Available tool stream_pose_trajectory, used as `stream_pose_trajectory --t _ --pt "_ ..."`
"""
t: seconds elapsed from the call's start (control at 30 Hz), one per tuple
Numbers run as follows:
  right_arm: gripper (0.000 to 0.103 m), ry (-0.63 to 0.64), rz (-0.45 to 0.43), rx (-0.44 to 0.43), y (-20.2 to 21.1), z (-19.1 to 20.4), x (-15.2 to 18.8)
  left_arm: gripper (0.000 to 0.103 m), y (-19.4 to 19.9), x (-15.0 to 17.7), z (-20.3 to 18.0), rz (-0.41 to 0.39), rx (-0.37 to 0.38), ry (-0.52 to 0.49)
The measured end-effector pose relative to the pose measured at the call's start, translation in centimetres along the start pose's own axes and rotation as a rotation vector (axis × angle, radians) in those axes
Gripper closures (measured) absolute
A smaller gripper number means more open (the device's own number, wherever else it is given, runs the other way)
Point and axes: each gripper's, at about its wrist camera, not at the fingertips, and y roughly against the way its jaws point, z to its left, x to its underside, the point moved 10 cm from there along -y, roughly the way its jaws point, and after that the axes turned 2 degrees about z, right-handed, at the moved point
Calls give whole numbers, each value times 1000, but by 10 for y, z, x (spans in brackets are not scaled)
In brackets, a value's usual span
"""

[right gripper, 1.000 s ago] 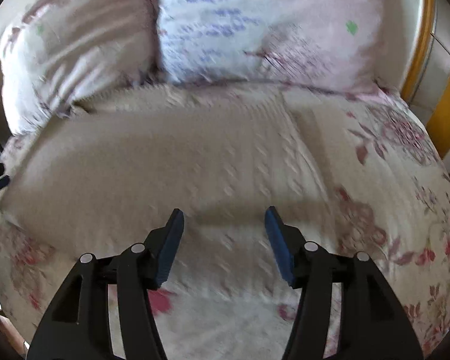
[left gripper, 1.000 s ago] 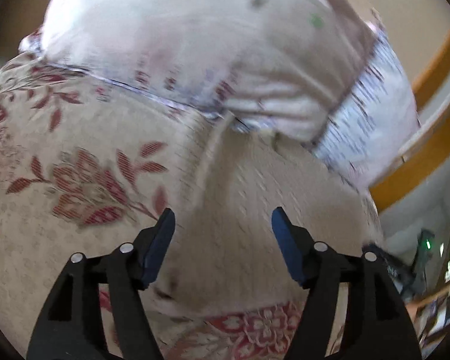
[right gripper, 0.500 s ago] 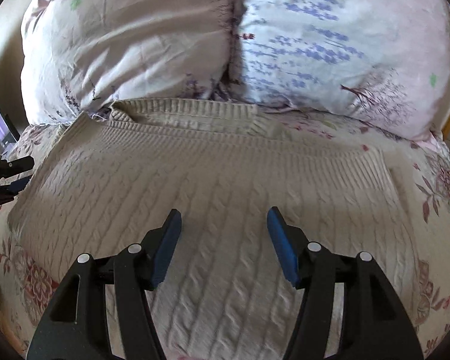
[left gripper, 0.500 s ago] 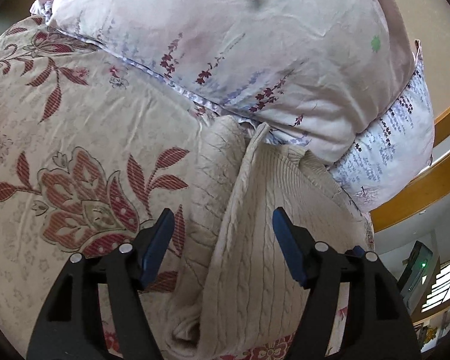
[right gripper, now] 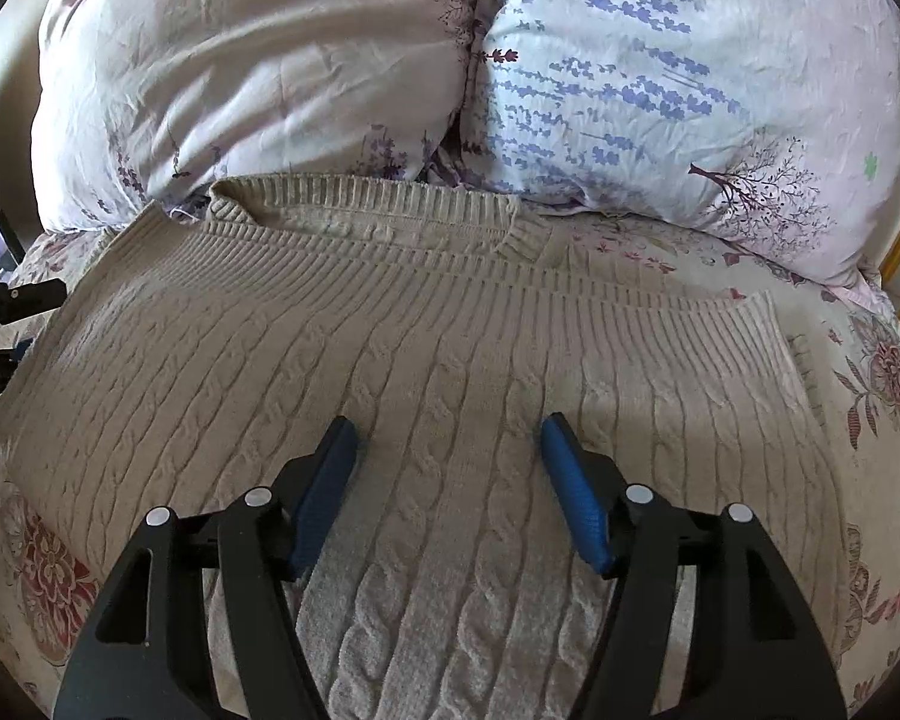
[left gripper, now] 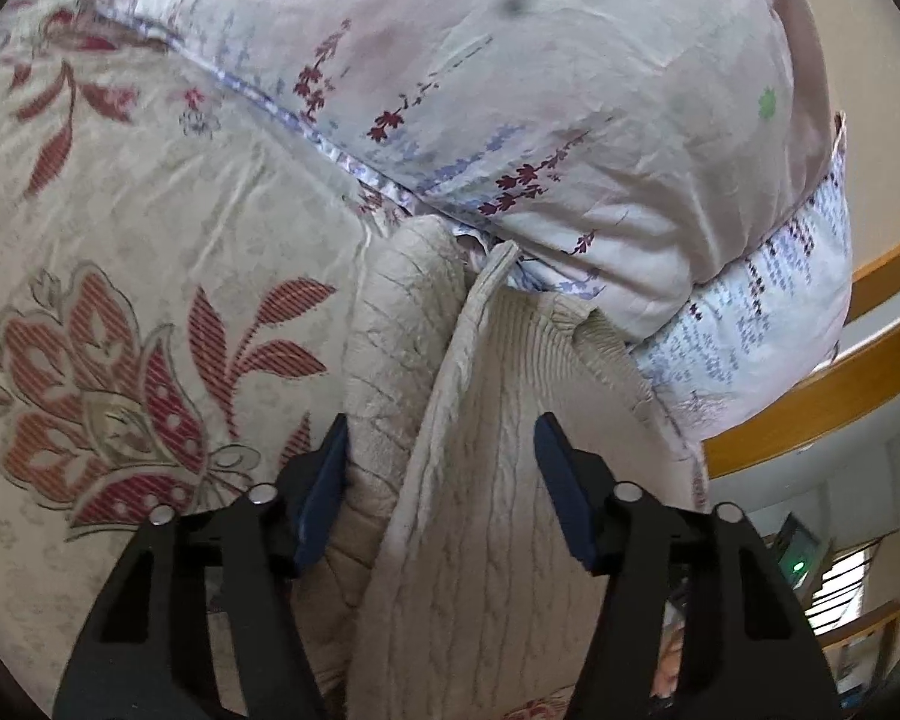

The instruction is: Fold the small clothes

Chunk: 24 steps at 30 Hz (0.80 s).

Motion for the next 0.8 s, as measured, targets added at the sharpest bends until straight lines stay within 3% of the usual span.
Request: stream_pose_trajectory --t 0.13,0.23,0.3,0.33,0.67,0.8 --pt "36 9 -3 0 0 1 0 57 -5 3 0 19 36 39" --pt "36 11 -3 -2 0 1 0 59 -6 5 -1 24 44 49" --pt "36 10 -3 -3 0 2 0 69 -7 5 -2 29 46 55" --pt "36 10 -2 -1 0 2 0 81 -8 6 -3 37 60 64" --pt "35 18 1 -11 -1 3 -1 86 13 -1 -84 -35 174 -54" --pt "35 -15 4 -73 9 -4 1 86 11 5 -129 -31 233 -91"
